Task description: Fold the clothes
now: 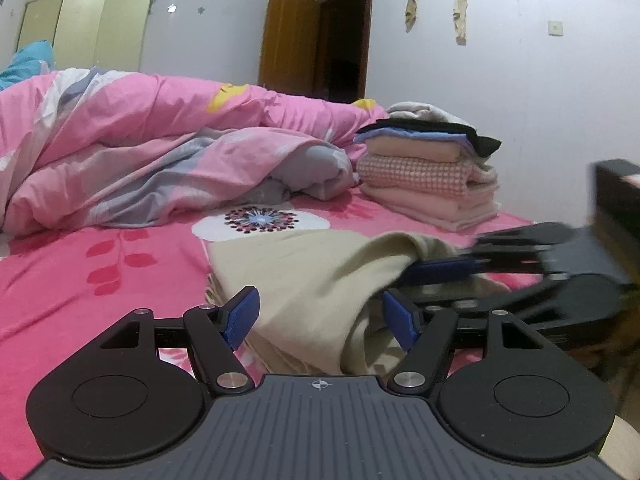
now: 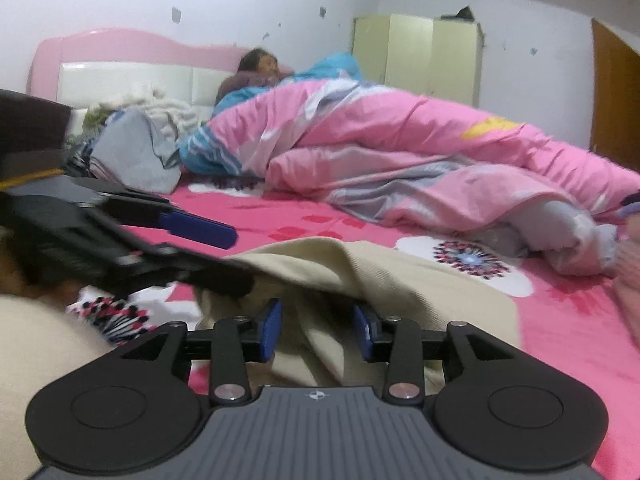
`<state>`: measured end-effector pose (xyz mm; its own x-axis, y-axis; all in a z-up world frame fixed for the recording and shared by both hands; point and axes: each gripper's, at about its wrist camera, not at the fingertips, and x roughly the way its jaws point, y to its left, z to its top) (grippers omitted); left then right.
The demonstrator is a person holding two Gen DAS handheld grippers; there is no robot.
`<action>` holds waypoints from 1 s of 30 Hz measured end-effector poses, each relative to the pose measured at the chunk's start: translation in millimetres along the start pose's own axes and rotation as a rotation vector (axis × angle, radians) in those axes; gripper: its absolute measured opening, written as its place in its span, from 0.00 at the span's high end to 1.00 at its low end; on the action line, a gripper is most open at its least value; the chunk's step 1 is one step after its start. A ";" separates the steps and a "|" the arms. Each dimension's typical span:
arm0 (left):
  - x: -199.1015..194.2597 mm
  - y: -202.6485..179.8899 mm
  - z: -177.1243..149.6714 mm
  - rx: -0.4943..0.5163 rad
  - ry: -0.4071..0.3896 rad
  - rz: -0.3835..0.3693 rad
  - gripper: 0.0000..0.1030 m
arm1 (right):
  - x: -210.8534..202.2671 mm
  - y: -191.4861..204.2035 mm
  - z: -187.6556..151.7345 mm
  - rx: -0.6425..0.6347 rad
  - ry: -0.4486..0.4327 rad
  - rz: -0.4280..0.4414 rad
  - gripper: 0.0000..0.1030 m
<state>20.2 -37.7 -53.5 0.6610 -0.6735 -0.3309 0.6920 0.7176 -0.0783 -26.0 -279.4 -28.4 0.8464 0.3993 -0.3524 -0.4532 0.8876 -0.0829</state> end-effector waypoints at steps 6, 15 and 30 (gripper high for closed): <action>14.1 -0.8 2.2 -0.002 0.063 0.081 0.35 | -33.3 -8.4 -7.4 0.015 -0.016 -0.016 0.63; 15.5 -5.4 -3.8 0.059 0.127 0.160 0.53 | -6.5 13.0 -15.9 -0.199 0.077 -0.107 0.92; 8.9 -12.0 -12.0 0.104 0.086 0.154 0.53 | 7.1 16.3 -9.4 -0.134 0.082 -0.116 0.95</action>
